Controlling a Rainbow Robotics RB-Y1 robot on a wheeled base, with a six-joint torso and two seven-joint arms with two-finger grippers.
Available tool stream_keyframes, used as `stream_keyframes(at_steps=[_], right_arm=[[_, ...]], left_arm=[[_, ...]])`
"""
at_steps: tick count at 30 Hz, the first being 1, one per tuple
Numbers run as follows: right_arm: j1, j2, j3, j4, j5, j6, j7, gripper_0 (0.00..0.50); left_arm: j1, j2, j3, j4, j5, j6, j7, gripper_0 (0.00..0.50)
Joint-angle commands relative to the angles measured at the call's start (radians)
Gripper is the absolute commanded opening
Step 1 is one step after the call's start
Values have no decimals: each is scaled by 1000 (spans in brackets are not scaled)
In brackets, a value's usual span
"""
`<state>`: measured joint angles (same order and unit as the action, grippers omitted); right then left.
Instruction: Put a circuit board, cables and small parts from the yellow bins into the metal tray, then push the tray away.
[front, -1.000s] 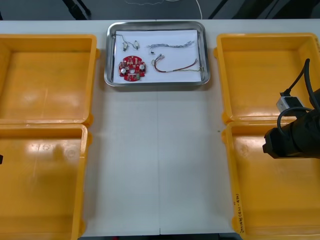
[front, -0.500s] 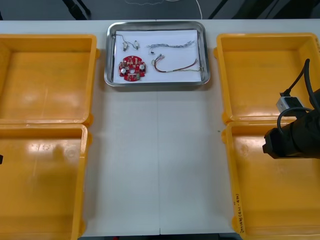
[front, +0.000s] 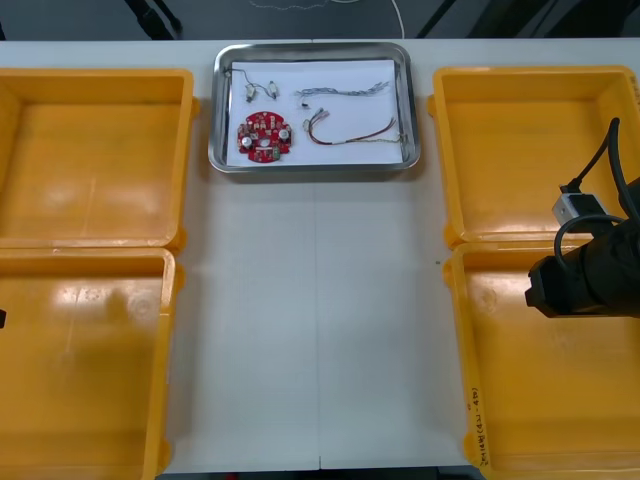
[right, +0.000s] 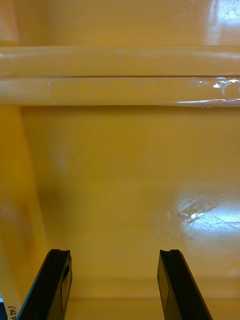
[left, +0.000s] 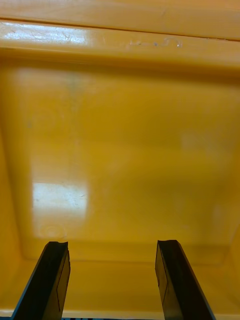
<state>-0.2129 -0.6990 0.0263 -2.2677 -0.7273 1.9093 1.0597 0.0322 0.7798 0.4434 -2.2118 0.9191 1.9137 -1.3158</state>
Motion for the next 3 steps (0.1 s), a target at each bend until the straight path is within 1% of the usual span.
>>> stream_keyframes(at_steps=[1,3], right_arm=[[10,7,-31,-30,2,-9,-24,500],[10,7,-31,-30,2,-9,-24,500]], left_arm=[[21,39,17,-26,7,6,20,500],[21,39,17,-26,7,6,20,500]])
